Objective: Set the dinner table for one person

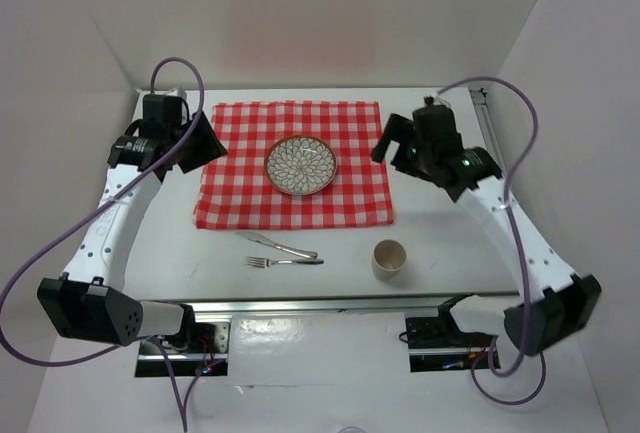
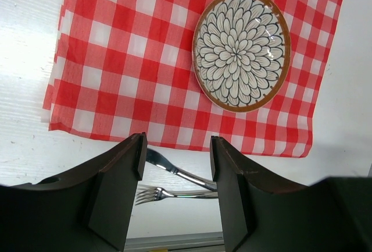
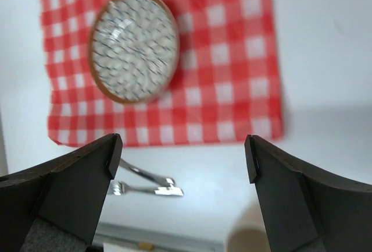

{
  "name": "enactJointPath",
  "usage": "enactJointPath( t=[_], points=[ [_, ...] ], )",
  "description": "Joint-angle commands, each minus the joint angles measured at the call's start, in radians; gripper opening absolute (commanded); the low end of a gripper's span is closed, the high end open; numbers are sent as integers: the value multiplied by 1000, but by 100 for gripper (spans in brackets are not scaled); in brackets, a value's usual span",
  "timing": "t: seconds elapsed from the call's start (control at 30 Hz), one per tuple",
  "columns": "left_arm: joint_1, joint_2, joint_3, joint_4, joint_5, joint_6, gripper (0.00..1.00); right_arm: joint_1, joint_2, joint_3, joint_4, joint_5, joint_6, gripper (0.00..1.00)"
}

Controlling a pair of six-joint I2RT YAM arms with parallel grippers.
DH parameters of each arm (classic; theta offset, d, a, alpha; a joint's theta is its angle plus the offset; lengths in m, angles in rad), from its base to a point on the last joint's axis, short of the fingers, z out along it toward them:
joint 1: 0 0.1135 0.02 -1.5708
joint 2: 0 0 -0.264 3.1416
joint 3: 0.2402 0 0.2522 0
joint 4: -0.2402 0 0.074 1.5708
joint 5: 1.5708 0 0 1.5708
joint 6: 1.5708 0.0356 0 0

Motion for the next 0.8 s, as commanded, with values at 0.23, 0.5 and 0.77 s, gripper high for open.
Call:
enactJointPath(
  t=[0.23, 0.5, 0.77],
  points=[
    [-14, -17, -18, 64, 52, 8, 64, 10, -366, -448, -364, -122, 412, 97],
    [-23, -8, -27, 64, 71, 18, 64, 20, -432, -562, -375, -112, 495, 81],
    [-23, 1, -27, 64, 71, 18, 64, 30, -427, -662, -292, -111, 507, 45]
  ],
)
